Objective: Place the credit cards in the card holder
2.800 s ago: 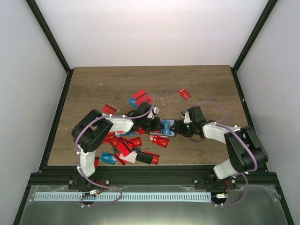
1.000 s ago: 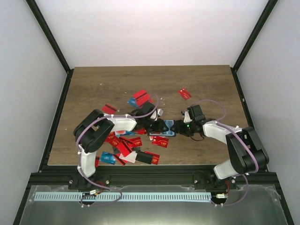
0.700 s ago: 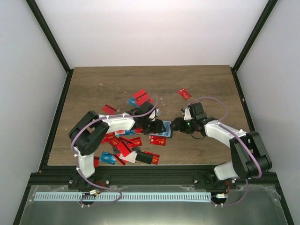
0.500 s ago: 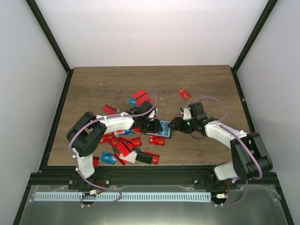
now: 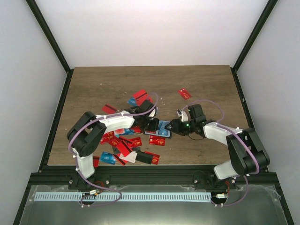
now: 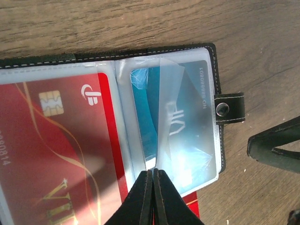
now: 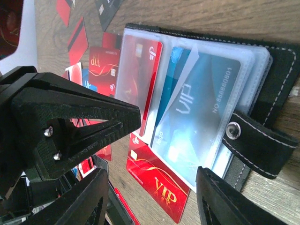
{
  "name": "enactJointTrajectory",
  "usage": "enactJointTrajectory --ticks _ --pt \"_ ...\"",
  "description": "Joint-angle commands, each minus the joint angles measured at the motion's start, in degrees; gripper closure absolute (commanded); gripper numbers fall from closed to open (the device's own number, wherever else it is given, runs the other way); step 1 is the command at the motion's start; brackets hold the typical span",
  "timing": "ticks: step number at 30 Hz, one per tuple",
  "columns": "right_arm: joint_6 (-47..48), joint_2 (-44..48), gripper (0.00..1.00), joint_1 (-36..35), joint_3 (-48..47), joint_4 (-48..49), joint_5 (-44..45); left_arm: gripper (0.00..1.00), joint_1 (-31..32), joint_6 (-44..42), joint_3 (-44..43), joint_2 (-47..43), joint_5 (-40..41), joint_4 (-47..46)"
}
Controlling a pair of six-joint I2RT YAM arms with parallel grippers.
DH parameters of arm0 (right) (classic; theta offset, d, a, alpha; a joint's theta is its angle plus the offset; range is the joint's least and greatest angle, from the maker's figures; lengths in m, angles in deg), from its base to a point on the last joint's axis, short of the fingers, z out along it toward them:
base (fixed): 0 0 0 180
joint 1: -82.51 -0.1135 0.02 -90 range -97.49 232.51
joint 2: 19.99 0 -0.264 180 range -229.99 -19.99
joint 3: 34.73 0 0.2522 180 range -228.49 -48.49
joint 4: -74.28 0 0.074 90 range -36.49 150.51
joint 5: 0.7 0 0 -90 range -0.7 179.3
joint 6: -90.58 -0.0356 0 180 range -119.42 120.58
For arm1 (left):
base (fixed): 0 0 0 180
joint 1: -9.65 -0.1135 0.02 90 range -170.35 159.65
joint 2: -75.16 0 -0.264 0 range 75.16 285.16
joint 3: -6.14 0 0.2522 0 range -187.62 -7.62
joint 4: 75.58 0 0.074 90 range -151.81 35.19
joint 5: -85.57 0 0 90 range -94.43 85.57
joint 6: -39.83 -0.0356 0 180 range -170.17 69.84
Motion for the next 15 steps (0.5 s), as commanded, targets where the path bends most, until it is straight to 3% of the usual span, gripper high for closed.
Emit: enactJointTrajectory --ticks 1,15 --pt "-1.25 -1.98 0.47 0.03 0.61 3.06 -1.93 0.96 0.04 -1.64 -1.71 2.06 0.26 0.32" --pt "-1.92 -5.93 0.48 0.02 0.63 4.87 -2.11 0.96 0.12 -1.85 -0.31 4.28 -0.95 -1.33"
